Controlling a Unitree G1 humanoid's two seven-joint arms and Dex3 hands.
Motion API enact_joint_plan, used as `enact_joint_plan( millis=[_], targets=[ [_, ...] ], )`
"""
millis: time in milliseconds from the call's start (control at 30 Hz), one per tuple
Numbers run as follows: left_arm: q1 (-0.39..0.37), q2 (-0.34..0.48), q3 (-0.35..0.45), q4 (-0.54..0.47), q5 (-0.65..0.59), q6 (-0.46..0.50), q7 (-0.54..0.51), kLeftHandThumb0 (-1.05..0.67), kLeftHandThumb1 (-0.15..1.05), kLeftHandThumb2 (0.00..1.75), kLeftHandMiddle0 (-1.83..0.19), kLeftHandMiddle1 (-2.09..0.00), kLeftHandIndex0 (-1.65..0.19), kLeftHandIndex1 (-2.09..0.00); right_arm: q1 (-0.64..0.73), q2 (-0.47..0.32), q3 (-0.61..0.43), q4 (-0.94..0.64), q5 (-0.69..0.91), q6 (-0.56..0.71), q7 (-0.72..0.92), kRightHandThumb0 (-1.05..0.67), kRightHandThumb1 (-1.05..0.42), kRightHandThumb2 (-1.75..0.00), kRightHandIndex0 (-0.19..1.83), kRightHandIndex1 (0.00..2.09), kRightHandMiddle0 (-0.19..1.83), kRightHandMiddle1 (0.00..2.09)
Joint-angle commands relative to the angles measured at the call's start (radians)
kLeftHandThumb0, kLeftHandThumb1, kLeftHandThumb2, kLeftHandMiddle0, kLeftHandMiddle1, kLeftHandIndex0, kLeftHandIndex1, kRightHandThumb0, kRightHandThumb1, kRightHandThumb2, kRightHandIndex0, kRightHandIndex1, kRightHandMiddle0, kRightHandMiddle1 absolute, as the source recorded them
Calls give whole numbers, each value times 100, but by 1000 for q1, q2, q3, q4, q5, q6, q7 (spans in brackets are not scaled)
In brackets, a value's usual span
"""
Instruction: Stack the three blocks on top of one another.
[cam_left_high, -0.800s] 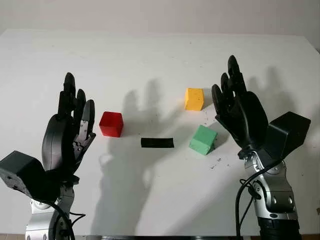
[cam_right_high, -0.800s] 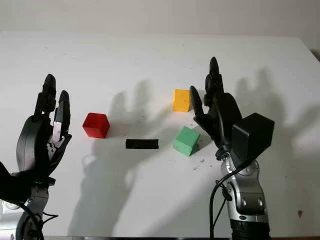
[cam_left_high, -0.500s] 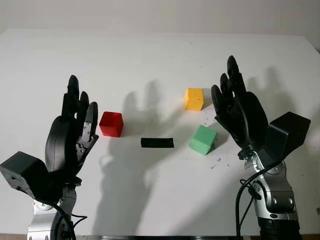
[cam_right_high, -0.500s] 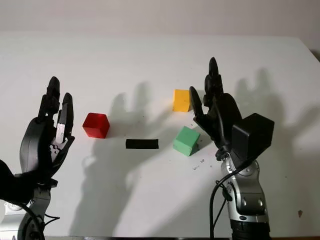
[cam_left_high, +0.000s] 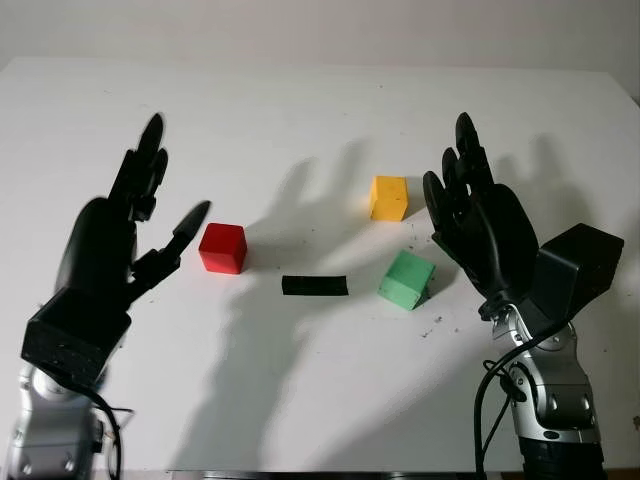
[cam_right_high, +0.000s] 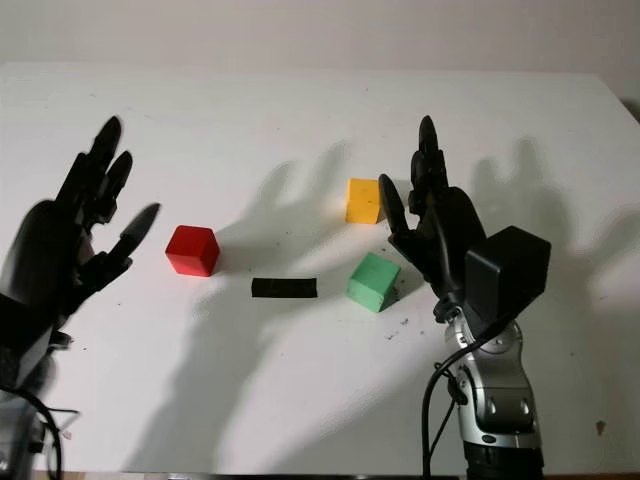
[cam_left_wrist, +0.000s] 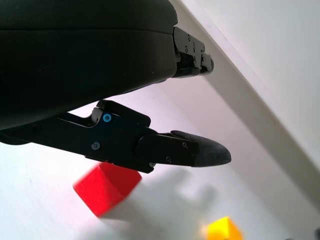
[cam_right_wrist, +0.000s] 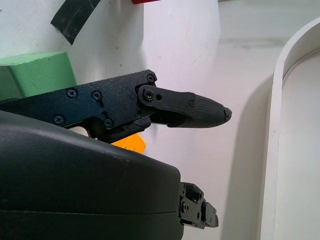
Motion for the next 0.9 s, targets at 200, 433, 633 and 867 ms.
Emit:
enact_joint_plan(
  millis=[200,433,633,867],
  targets=[
    [-232,305,-74,62,108,104,-265,-73,91,4,-2,-3,-29,-10,-11,-4,-14,-28,24,1,-2,-57,-105,-54,-19,0,-19,0],
    [-412,369,-224,197,112,71,-465,-70,87,4,0,-4,-30,-8,-24,-14,-18,-9,24,-28,9,-57,-105,-56,-19,0,-19,0],
    [-478,350,-314,286,173,33,-500,-76,84,4,2,-4,-33,-7,-24,-11,-20,-14,26,-17,8,-58,-105,-56,-19,0,-19,0],
    [-436,322,-341,327,254,-76,-392,-74,86,6,2,-5,-34,-7,-16,-9,-13,-26,14,-13,-6,-56,-105,-57,-19,0,-19,0]
  ],
)
